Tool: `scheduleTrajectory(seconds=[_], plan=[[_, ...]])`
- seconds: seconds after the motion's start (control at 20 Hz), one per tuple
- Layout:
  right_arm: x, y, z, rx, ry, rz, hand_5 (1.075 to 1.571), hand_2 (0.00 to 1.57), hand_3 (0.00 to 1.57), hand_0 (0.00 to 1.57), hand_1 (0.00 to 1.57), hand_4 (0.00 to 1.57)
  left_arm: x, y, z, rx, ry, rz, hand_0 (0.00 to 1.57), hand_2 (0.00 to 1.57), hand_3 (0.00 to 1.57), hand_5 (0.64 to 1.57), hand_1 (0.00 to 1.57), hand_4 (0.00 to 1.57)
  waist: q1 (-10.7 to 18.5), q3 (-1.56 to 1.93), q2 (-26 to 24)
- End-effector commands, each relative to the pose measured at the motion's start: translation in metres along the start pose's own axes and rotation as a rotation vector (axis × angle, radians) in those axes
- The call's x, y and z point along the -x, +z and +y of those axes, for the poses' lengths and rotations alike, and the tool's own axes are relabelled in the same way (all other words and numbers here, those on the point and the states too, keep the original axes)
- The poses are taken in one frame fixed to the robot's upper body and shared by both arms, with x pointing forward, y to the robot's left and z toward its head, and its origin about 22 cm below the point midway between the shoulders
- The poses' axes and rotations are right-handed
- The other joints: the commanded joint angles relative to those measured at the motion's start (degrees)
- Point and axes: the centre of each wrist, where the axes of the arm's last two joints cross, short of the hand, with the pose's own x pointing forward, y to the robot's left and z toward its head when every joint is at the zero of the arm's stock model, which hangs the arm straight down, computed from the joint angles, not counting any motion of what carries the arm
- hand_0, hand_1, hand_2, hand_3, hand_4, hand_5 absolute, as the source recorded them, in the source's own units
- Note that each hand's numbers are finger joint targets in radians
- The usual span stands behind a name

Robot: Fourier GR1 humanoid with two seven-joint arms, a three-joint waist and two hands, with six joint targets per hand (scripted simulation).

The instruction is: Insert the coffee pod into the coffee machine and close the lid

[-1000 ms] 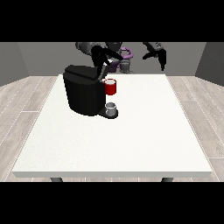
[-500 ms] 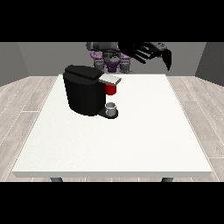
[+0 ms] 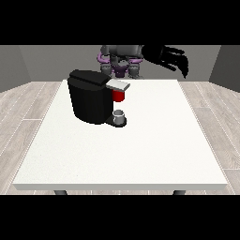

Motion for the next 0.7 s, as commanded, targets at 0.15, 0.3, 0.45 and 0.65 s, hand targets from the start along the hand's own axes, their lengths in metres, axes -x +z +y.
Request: scheduleTrajectory(seconds=[0.15,0.3,0.45,0.65], plan=[[-0.016,-0.017,-0.003,0.028,-0.069,-0.025,1.571,0.0,0.0,0.0,0.0,0.0,-0.011,-0.007,0.005,0.045,0.003,-0.041,0.0,0.0,0.0,1.571,0.0,0.28,2.5,-0.01,3.2],[0.01,-0.015,-0.014,0.013,-0.04,-0.015,1.571,0.0,0.0,0.0,0.0,0.13,-0.021,-0.007,0.003,0.042,-0.012,-0.027,0.0,0.0,0.0,1.571,0.0,0.3,1.9,0.02,2.6],[-0.004,-0.018,0.003,0.0,-0.074,-0.047,1.571,0.0,0.0,0.0,0.0,0.0,-0.008,0.0,0.009,0.02,0.005,-0.022,0.0,0.0,0.0,1.571,0.0,0.32,0.6,-0.01,2.7],[0.008,-0.013,0.029,-0.05,-0.093,-0.076,1.571,0.0,0.0,0.0,0.0,0.0,-0.015,-0.006,-0.01,0.039,-0.001,-0.041,0.0,0.0,0.0,1.571,0.0,0.32,-0.1,0.0,2.2]])
